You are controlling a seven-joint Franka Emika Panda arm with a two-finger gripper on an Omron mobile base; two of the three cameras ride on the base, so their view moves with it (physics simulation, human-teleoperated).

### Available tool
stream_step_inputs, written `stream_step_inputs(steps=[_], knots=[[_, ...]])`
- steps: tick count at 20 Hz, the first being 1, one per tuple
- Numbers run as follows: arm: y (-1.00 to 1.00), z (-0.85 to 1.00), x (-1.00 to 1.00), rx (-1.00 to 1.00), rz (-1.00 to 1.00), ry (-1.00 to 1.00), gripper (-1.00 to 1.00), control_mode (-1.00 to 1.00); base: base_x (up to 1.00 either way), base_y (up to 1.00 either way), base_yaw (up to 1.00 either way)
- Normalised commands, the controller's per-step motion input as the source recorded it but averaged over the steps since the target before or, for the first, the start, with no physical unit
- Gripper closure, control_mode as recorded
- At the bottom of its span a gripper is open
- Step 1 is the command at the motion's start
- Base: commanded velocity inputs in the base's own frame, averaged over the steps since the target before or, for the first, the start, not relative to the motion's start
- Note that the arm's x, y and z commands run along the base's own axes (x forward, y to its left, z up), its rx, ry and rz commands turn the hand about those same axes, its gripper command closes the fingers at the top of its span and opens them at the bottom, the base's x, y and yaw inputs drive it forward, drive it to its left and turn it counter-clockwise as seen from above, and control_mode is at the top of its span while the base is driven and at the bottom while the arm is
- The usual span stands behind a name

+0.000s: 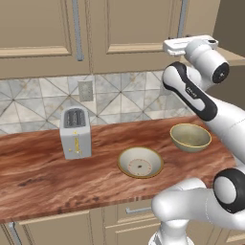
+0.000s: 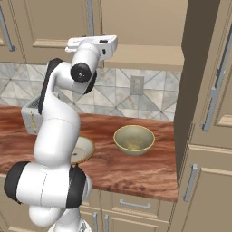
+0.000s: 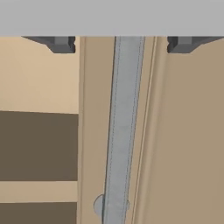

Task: Open the cabinet. Pick the bowls from the counter and place them in the cabinet. Then close the cabinet.

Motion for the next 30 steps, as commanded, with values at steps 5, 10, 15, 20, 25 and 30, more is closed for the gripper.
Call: stream_step_inputs(steps=[5, 10, 15, 20, 25, 30], knots=[[-0.15, 0.0, 0.08, 0.0, 0.0, 0.0, 1.0, -1.0, 0.0, 0.0, 0.0], [-0.1, 0.0, 0.03, 0.0, 0.0, 0.0, 1.0, -1.0, 0.0, 0.0, 0.0], [0.04, 0.17, -0.12, 0.01, 0.04, 0.01, 1.0, -1.0, 0.0, 0.0, 0.0], [0.79, 0.83, -0.72, -0.01, 0.52, 0.2, 1.0, -1.0, 0.0, 0.0, 0.0], [0.98, 0.7, -0.23, -0.07, 0.75, 0.23, 1.0, -1.0, 0.0, 0.0, 0.0], [1.0, 0.56, -0.79, -0.16, 0.56, 0.15, 1.0, -1.0, 0.0, 0.0, 0.0]])
